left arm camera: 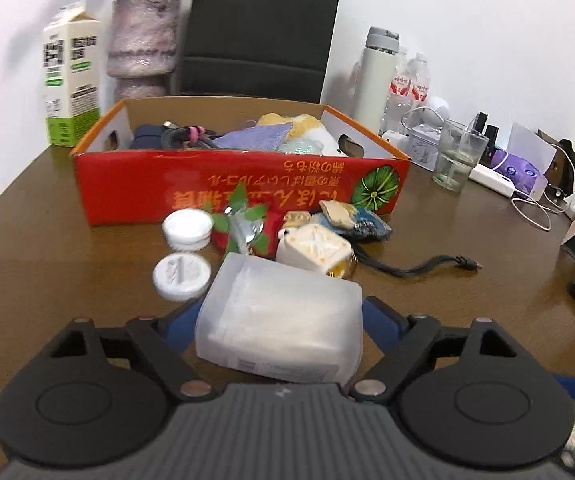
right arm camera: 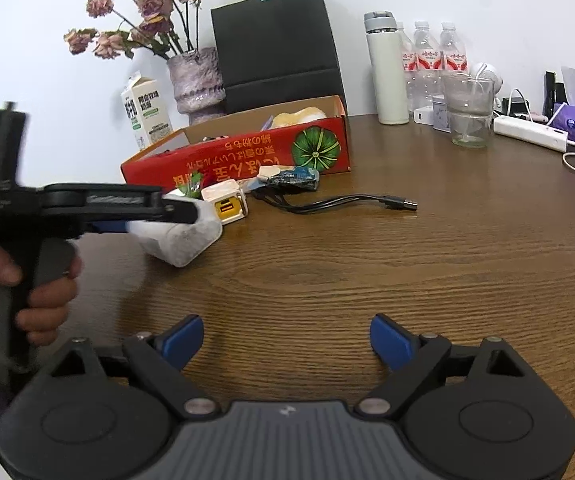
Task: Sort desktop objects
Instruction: 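Box the white plastic container with left tool while right tool boxes the yellow charger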
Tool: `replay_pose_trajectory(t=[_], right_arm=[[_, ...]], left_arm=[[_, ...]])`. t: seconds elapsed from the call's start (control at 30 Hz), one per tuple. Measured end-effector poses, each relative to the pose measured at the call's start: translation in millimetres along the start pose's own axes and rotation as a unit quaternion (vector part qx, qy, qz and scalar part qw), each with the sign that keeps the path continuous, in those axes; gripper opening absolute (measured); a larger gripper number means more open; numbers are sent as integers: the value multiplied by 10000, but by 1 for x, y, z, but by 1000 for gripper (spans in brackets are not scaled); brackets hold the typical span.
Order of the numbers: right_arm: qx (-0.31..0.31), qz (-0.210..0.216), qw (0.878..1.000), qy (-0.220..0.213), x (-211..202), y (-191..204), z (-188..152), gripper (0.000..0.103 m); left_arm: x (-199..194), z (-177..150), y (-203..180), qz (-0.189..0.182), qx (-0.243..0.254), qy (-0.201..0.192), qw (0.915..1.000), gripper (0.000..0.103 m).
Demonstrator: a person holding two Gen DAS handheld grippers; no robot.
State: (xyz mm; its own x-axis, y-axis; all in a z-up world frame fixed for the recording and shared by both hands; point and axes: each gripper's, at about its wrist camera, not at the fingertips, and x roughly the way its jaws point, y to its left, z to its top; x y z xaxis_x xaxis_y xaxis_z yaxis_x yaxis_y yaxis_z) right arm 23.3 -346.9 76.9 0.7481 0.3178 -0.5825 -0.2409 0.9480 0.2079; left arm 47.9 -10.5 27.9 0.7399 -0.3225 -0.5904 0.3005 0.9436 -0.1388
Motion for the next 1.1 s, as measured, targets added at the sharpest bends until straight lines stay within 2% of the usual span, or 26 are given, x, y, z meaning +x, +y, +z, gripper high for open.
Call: replay_pose_trajectory(t=[0.1,0.2,0.37,0.43,0.57,0.67,0.7,0.77,0.8,0.87,1.0,1.1], right_arm=[[-186,-28,9998,82,4,4,3,89],[-412,76,9991,81,10,11,15,83],[-915,179,9951,-325,33,33,61,80],[-1071,246,9934,-326,51,42,81,79],[-1351,310,9901,-228,96,60,109,69],[-1410,273,9896,-39,123,67,113,58],[-1388,297,9899,35,129,68,112,50],[-1385,362,9896,120,134,69,107,45],[-1448,359,9887,112,135,70,104,38],[-1535,324,9876,23,134,71,97,38],[-1419,447,9888,-136,126,67,87,38],[-1201,673,9903,-189,119,58,85,38]], left_arm=[[-31,-19,-1,225,-74,-151,9996,87],[-58,-35,4,433,-276,-220,9984,87],[-81,-47,15,433,-254,-295,9983,91],[-86,-51,19,421,-215,-392,9981,96],[-81,-51,22,319,-226,-320,9987,97],[-72,-47,17,334,-40,-194,9992,98],[-70,-47,16,351,-10,-177,9992,101],[-67,-47,16,299,-13,-190,9994,101],[-66,-49,16,254,-23,-177,9995,101],[-60,-51,16,246,0,-63,9997,87],[-59,-51,13,222,14,-98,9997,84],[-66,-48,11,209,-55,-309,9993,84]])
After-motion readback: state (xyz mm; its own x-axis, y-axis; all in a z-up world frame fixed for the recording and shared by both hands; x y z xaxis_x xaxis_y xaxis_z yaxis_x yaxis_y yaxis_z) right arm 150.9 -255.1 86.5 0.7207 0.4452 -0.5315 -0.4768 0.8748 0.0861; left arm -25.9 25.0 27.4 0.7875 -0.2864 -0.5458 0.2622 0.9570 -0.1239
